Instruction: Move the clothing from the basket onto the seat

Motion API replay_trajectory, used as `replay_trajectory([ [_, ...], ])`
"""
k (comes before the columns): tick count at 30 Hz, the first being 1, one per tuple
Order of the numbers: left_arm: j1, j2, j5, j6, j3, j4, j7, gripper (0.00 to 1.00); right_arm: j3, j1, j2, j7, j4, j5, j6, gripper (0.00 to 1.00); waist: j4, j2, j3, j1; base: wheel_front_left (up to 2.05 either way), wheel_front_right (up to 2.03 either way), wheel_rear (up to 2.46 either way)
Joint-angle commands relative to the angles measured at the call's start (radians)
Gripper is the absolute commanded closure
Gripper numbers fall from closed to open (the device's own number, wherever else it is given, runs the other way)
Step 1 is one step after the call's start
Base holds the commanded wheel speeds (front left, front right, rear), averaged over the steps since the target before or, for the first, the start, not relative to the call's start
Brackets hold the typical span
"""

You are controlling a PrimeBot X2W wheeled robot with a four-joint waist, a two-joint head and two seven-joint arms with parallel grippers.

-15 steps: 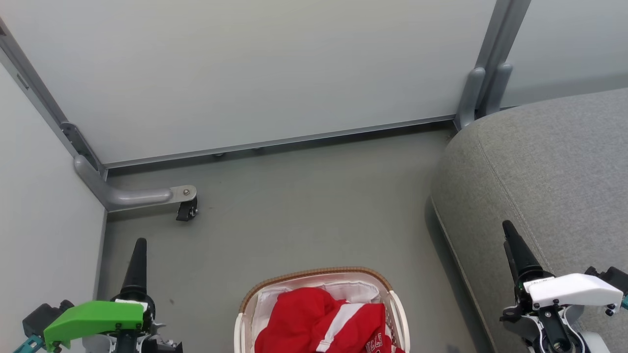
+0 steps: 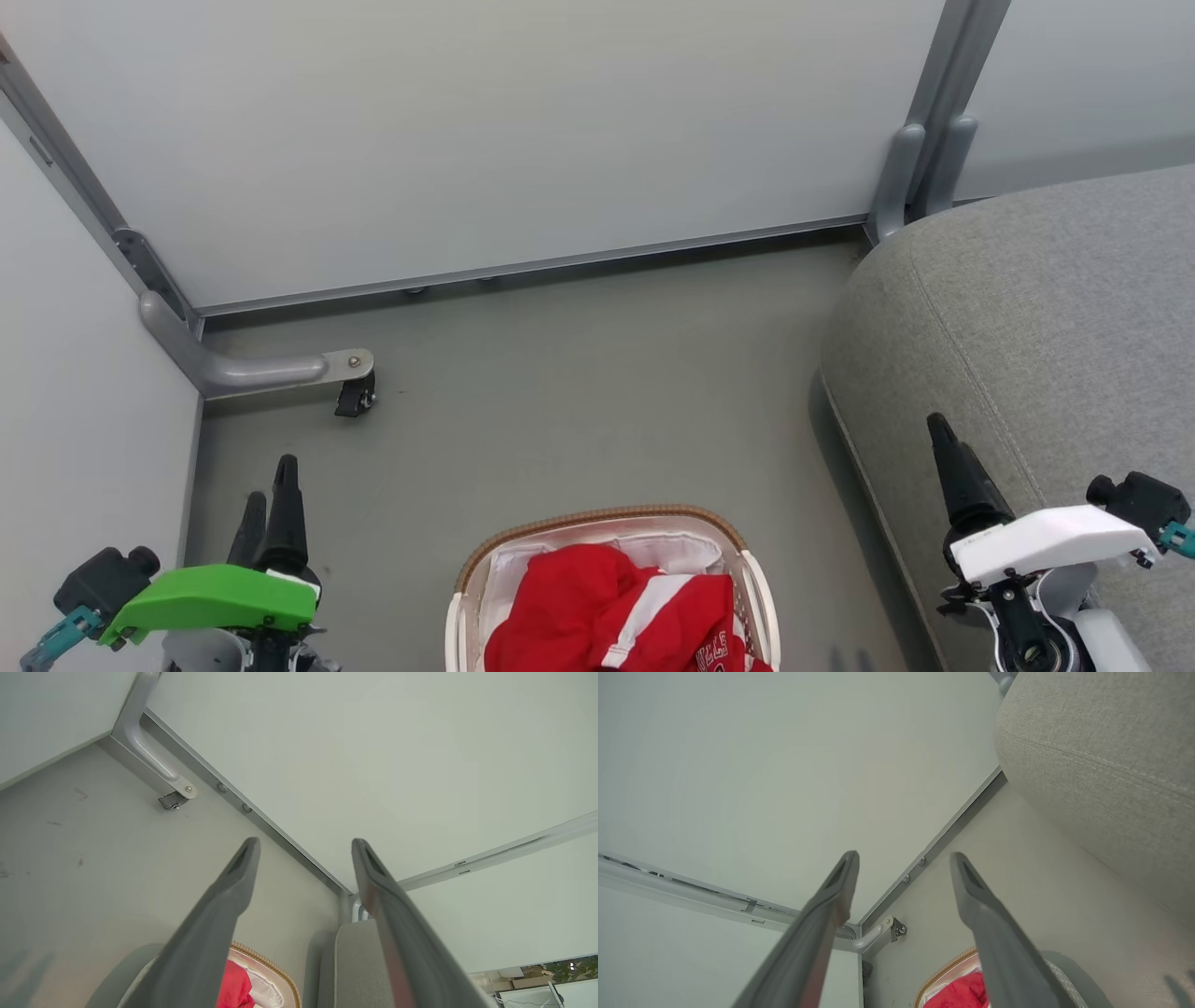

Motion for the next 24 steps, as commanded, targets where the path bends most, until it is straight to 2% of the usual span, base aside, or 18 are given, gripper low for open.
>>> replay_trajectory([
  [1,-0.034,0.017,0.051,-0.005,-0.009,-0.014,-0.011,0.00,0.010,-0.031,-0.013,-0.012,-0.010,-0.044,0.000,0.00,0.000,0.0000,0.000,0.0000,0.00,0.00,0.00],
  [10,-0.027,0.030,0.204,0.011,-0.041,-0.008,-0.043,0.00,0.043,-0.030,-0.019,-0.044,0.000,-0.188,0.000,0.00,0.001,0.0000,0.001,0.0000,0.00,0.00,0.00],
  [24,-0.010,0.031,0.369,0.026,-0.055,0.000,-0.086,0.00,0.041,-0.020,-0.012,-0.087,0.007,-0.366,0.000,0.00,0.003,0.0000,0.002,0.0000,0.00,0.00,0.00],
])
